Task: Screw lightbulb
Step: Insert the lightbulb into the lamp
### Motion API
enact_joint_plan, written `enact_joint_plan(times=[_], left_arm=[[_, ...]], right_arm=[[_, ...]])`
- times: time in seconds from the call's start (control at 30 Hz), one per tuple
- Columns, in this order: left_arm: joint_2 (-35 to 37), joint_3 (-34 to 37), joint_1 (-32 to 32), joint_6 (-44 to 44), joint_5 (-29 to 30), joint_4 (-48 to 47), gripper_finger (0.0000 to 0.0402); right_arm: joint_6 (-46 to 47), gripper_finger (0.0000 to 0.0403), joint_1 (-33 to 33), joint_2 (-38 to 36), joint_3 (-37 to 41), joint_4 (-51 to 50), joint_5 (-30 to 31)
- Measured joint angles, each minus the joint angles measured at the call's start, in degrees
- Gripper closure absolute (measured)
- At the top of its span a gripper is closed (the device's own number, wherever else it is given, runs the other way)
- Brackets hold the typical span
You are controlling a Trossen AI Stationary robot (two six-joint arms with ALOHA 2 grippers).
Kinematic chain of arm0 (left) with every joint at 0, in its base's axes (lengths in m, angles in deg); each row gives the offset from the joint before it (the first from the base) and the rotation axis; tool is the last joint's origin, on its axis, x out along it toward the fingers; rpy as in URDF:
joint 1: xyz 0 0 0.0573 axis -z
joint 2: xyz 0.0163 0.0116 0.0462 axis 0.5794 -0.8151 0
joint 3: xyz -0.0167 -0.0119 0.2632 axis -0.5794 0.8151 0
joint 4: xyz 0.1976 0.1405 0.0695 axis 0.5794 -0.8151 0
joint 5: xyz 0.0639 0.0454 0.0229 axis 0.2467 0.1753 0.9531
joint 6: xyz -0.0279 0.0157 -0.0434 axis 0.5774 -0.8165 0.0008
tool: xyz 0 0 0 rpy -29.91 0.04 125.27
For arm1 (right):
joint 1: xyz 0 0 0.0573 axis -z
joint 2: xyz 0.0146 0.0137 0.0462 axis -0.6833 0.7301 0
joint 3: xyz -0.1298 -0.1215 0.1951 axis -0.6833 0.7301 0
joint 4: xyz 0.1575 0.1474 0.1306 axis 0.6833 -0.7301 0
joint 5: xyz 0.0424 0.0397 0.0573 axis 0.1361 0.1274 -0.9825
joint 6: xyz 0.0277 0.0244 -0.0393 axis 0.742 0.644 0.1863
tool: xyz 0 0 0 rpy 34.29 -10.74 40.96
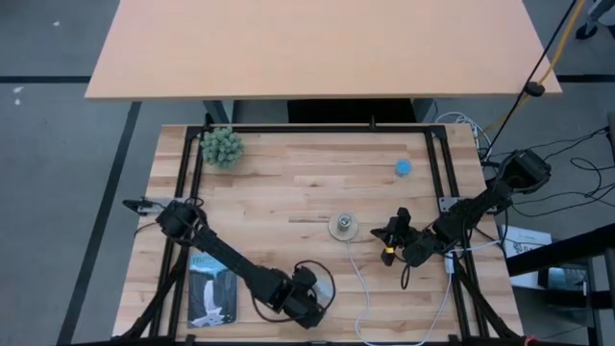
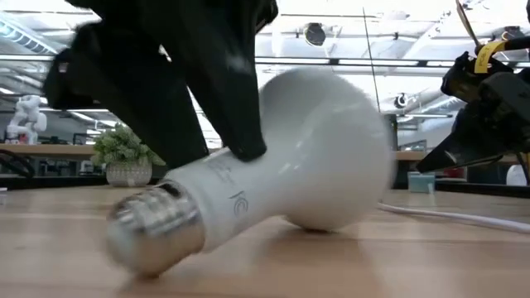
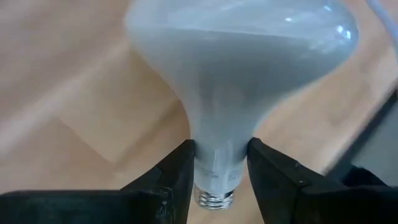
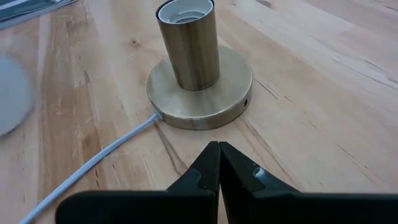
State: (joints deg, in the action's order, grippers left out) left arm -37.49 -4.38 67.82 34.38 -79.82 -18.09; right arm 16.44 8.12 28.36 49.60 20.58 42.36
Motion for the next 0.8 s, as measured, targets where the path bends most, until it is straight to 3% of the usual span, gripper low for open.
enact_joint_plan(times=[0.23,0.63,0.8], left_arm=[[-0.07,0.07,-3.93,-1.11,2.86,-8.14,0.0255],[-0.13,0.28,-11.24,-10.79,4.33,-10.34,0.0255],[-0.04,0.83,-14.1,-13.64,0.99,-10.08,0.0255]], right_arm=[[0.0,0.0403,0.01,0.0,0.0,0.02,0.0],[-0.22,0.0403,0.0,0.0,0.0,0.02,0.0],[-0.22,0.0403,0.0,0.0,0.0,0.02,-0.08]])
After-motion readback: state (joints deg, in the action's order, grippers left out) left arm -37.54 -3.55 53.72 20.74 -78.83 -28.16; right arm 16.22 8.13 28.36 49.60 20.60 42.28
